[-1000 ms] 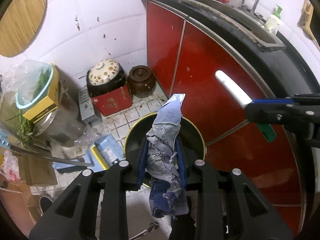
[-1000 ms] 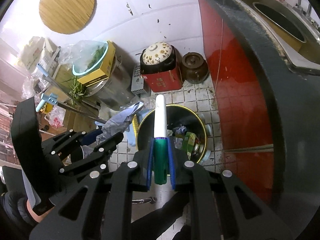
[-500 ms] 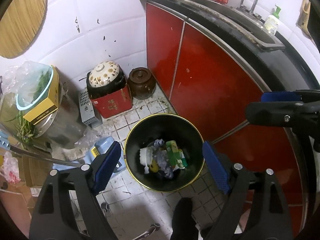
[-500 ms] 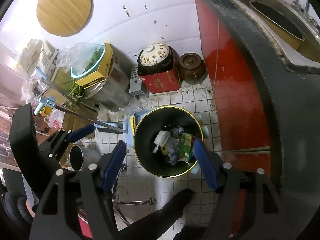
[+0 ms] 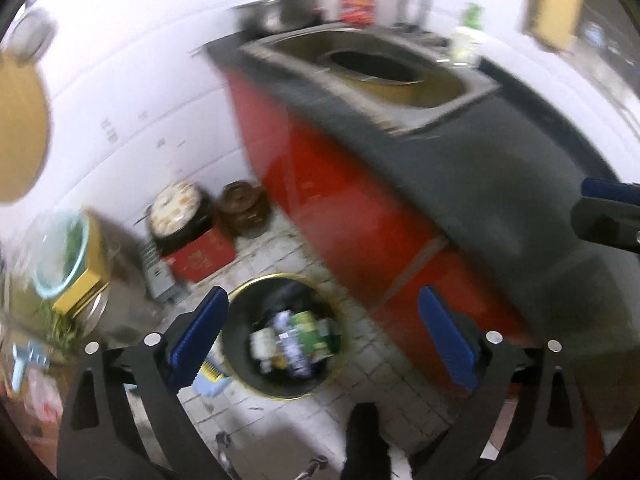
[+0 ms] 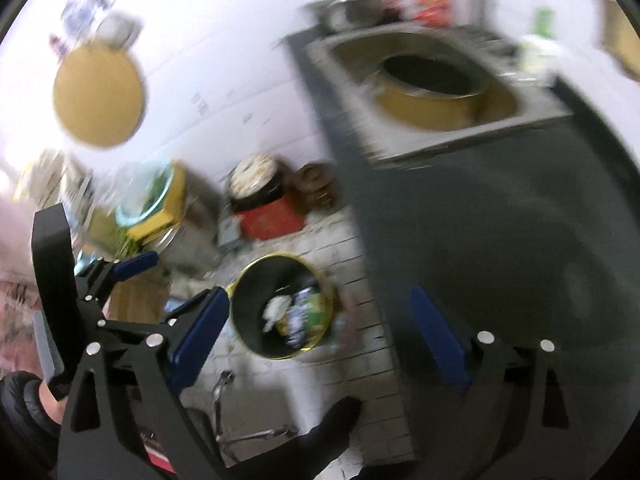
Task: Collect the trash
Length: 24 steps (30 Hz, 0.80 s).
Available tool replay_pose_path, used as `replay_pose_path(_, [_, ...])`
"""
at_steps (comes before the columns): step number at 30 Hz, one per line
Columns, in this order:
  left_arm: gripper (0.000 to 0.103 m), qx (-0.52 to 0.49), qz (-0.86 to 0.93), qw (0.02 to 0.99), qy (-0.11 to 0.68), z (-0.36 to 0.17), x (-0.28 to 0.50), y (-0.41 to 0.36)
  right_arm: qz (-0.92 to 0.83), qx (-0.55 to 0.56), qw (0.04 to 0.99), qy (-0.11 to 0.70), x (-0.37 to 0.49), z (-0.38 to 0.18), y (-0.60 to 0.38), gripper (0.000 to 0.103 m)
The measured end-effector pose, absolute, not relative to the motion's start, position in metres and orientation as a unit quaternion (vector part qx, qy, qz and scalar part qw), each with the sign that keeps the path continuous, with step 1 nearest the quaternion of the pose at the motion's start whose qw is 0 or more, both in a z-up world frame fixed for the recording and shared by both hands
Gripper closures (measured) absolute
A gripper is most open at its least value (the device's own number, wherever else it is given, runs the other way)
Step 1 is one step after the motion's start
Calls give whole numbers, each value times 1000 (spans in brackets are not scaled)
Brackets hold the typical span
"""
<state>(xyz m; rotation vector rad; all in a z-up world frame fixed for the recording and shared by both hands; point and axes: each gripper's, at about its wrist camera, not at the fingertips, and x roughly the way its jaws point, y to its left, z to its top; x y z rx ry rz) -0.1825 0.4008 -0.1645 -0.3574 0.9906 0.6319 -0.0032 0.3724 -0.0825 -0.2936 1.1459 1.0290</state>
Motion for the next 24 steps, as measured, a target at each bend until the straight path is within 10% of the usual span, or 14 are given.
replay_pose_path(24, [9,-6,-46,877,478,-74,58,38,-48,24,862,504,29,0,-135,9])
